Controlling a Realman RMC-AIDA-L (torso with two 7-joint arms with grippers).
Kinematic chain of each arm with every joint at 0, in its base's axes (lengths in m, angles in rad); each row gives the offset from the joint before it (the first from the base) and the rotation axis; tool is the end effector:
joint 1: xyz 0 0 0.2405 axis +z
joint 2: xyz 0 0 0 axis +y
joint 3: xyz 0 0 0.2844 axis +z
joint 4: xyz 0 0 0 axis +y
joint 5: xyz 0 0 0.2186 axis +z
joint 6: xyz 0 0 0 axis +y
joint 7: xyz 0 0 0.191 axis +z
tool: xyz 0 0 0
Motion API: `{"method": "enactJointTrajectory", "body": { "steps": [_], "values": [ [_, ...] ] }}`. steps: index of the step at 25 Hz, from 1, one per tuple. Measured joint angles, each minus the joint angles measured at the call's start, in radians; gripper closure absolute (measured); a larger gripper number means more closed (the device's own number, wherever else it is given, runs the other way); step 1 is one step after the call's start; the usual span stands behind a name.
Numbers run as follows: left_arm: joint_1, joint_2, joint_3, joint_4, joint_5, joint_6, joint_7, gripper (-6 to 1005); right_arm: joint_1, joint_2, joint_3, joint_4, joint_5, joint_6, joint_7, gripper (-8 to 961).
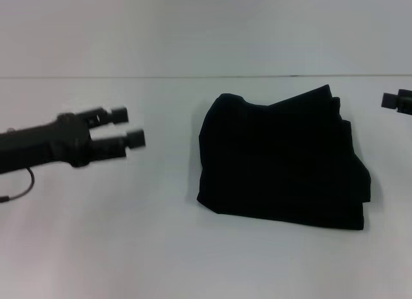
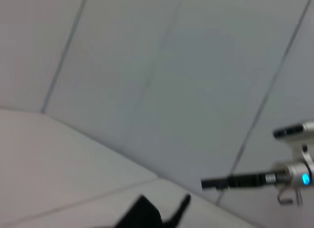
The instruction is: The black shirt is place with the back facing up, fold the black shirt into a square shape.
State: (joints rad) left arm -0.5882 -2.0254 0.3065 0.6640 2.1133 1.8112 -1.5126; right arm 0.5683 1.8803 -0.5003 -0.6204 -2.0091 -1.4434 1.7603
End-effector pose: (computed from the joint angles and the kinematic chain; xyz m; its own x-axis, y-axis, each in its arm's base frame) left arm -0.2627 0.3686 0.0135 0.6357 0.3867 0.6681 0.5527 -0.8322 -0.0443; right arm 0.3198 0.4260 0.0644 0.5606 -0.5317 -0.6348 -0.7905 -0.5718 -0.2192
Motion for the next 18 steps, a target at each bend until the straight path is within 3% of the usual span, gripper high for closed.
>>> {"method": "enactJointTrajectory", "body": {
  "steps": [3,6,13,18],
  "values": [
    [-0.004,-0.004,0.041,0.004,0.048,0.009,0.000,132,0.015,-0.037,-0.022,-0.003,-0.040,-0.035,0.032,287],
    [-0.006,-0.009,0.085,0.004,0.081,0.011,0.000,133,0.037,-0.050,-0.056,-0.036,-0.082,-0.042,0.068,288],
    [-0.007,-0.021,0.142,0.010,0.114,-0.001,-0.001,133,0.136,-0.021,-0.099,-0.083,-0.217,-0.014,0.114,288],
    [-0.005,-0.022,0.138,0.007,0.110,-0.001,-0.002,133,0.199,0.025,-0.179,-0.091,-0.236,0.036,0.097,289]
  ]
}}
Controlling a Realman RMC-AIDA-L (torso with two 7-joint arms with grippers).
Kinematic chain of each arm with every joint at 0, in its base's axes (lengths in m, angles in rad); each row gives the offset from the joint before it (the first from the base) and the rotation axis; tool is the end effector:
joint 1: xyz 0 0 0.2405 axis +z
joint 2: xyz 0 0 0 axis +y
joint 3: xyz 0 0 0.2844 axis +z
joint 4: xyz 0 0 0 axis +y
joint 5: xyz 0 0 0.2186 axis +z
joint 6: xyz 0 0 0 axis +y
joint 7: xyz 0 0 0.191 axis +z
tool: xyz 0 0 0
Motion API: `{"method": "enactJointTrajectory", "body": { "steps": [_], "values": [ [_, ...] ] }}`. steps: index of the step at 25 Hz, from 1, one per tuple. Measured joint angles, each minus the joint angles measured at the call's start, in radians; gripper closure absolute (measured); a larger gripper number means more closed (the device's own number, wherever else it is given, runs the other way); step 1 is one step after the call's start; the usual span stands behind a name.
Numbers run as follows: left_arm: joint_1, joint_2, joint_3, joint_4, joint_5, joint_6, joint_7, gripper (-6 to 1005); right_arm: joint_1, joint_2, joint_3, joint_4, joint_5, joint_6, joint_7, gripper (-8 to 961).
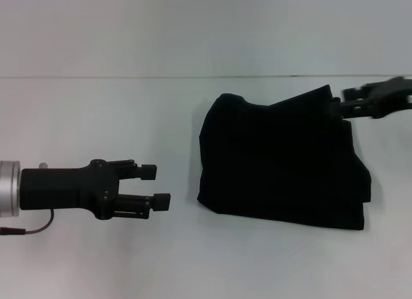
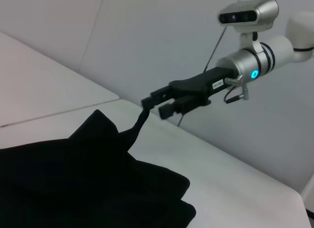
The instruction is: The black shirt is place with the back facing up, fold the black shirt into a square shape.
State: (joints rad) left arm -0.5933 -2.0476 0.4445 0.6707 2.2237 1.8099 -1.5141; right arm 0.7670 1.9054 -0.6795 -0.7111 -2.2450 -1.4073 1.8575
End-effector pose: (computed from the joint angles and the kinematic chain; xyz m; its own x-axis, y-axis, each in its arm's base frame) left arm -0.2646 0.3490 -0.0252 0.7357 0.4605 0.4967 0.5106 -0.8589 0.0402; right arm 0.2543 0.4686 0.0266 0.7836 -0.5262 -0.3302 -0.6157 -0.7285 -0.3004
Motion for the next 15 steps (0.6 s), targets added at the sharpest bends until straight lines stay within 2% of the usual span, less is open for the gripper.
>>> {"method": "enactJointTrajectory", "body": {
  "steps": [5,12,15],
  "values": [
    [-0.001,0.000,-0.003,-0.002,-0.002,0.000,-0.007,133,0.034,0.027,-0.136,0.008,-0.001,0.081,0.000,289],
    [-0.005,0.000,-0.009,-0.002,-0.005,0.000,-0.014,133,0.046,0.036,-0.182,-0.002,-0.027,0.133,0.024,290],
    [-0.008,0.000,-0.009,-0.002,-0.006,-0.001,-0.014,133,0.047,0.036,-0.182,-0.003,-0.046,0.159,0.031,393]
  ]
}}
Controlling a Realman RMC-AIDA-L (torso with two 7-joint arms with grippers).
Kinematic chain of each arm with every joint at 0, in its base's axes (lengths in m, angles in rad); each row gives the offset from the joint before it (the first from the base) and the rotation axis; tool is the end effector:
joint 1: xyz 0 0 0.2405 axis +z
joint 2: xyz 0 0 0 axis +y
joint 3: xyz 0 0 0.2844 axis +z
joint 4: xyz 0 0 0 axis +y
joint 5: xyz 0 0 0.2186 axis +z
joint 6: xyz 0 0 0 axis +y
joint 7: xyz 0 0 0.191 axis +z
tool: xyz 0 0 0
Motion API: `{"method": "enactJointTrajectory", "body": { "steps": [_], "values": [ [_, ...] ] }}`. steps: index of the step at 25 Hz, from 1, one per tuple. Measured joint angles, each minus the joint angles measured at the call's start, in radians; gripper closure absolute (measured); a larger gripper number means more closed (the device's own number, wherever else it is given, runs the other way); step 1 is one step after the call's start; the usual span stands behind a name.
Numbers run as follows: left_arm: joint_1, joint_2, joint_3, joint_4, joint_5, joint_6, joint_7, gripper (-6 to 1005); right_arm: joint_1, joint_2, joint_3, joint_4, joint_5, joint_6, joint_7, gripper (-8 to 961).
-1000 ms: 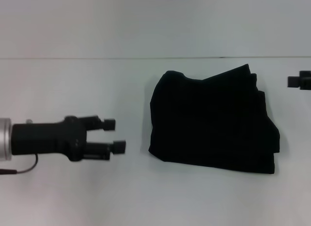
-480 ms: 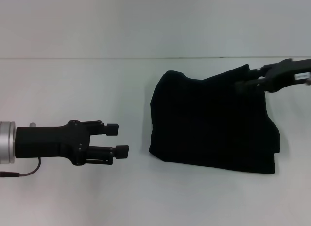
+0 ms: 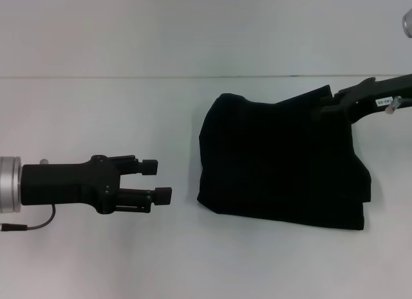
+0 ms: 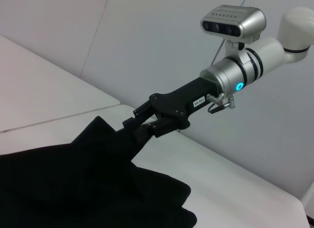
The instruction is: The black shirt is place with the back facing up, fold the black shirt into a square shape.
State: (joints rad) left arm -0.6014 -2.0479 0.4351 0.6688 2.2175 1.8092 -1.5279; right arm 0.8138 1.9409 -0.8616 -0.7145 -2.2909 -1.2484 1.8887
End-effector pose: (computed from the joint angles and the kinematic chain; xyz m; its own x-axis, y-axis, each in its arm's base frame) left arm -0.2612 0.3523 -0.0239 0.7250 0.4648 0.5084 0.5171 -0.8548 0.0440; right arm 0.2409 0.4865 -0.0071 0.8542 -0.4846 -0.1886 -0.5178 -0.7600 -0.3927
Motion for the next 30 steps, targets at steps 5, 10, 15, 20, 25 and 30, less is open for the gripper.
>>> {"method": "enactJointTrajectory", "body": {
  "steps": [5,10,15,20,25,30],
  "values": [
    [-0.004,0.000,-0.001,0.000,-0.003,-0.010,0.000,133,0.000,-0.001,0.003,-0.002,-0.018,0.061,0.032,652],
    [-0.007,0.000,-0.001,0.000,-0.003,-0.017,0.000,132,0.001,-0.003,0.029,-0.002,-0.015,0.066,0.043,807],
    [-0.009,0.001,-0.001,-0.001,-0.003,-0.030,0.000,132,-0.002,-0.005,0.081,0.020,-0.014,0.098,0.076,903],
    [-0.009,0.002,-0.001,-0.002,-0.003,-0.038,0.001,132,-0.010,-0.006,0.088,0.057,-0.015,0.167,0.121,923],
    [-0.009,0.002,0.001,-0.005,-0.003,-0.051,0.001,132,-0.010,-0.004,0.087,0.110,-0.015,0.262,0.144,922],
    [-0.009,0.002,0.001,-0.009,-0.002,-0.051,0.001,132,-0.009,0.017,0.080,0.135,-0.014,0.341,0.146,923]
  ]
}}
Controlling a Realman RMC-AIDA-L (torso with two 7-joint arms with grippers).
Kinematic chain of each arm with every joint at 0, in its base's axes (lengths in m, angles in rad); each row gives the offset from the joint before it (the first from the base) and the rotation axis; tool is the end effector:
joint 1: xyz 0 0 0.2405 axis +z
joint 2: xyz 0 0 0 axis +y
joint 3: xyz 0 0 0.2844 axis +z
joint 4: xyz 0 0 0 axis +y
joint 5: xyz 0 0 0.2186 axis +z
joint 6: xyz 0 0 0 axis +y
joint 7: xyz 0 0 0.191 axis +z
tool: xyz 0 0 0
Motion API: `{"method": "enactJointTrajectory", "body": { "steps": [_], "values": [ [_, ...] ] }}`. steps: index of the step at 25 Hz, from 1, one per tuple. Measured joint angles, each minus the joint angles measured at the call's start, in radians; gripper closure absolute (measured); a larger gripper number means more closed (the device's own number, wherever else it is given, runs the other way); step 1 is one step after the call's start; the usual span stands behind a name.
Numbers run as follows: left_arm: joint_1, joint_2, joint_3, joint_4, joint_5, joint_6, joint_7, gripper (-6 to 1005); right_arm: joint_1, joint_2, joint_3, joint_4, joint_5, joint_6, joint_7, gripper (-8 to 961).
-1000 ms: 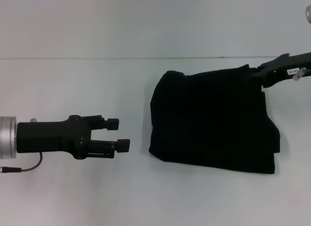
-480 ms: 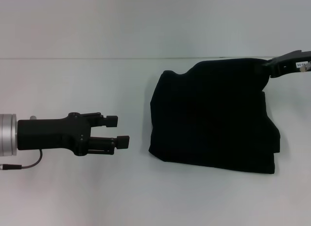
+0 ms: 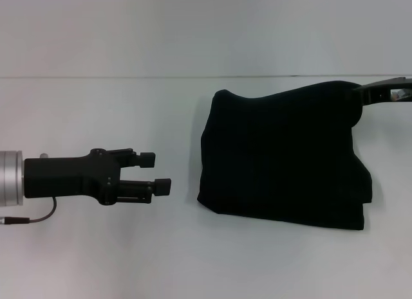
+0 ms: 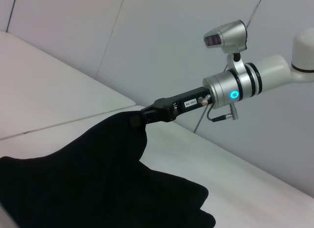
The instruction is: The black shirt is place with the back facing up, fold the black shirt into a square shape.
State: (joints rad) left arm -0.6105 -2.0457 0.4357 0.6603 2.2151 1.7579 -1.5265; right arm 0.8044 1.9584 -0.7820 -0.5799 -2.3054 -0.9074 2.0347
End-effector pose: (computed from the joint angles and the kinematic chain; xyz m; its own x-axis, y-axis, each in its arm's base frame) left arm -0.2635 0.3624 -0.0248 0.7271 0.4611 0.5086 0.5332 -0.8460 0.0047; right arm 0.2889 0.5158 -0.0015 0.6744 -0.6209 -0.3996 -0.7243 -0.4513 -0.5212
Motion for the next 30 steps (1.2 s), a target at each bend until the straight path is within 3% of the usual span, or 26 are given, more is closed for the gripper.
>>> {"method": "enactJointTrajectory", "body": {
  "steps": [3,9,14,16,21,26,30],
  "values": [
    [0.000,0.003,0.000,-0.001,0.000,0.000,-0.008,132,-0.002,0.015,0.004,-0.008,0.000,0.027,-0.001,923],
    [-0.002,0.005,-0.008,0.000,0.000,-0.003,-0.011,132,-0.026,0.033,0.052,-0.074,0.004,0.102,-0.001,790],
    [-0.004,0.006,-0.012,0.001,-0.004,-0.007,-0.011,133,-0.031,0.027,0.102,-0.125,0.017,-0.019,0.018,659],
    [-0.004,0.006,-0.012,0.000,-0.007,-0.007,-0.011,133,-0.034,0.020,0.106,-0.132,0.018,-0.088,0.054,607],
    [-0.005,0.006,-0.011,0.000,-0.007,0.004,-0.012,133,-0.067,-0.015,0.116,-0.186,0.019,-0.293,0.177,363],
    [0.000,0.007,-0.011,0.007,-0.008,0.013,-0.008,132,-0.108,-0.054,0.146,-0.212,0.018,-0.470,0.262,259],
    [0.001,0.008,-0.012,0.010,-0.008,0.013,-0.006,132,-0.127,-0.095,0.144,-0.130,0.008,-0.533,0.317,239]
  ]
}}
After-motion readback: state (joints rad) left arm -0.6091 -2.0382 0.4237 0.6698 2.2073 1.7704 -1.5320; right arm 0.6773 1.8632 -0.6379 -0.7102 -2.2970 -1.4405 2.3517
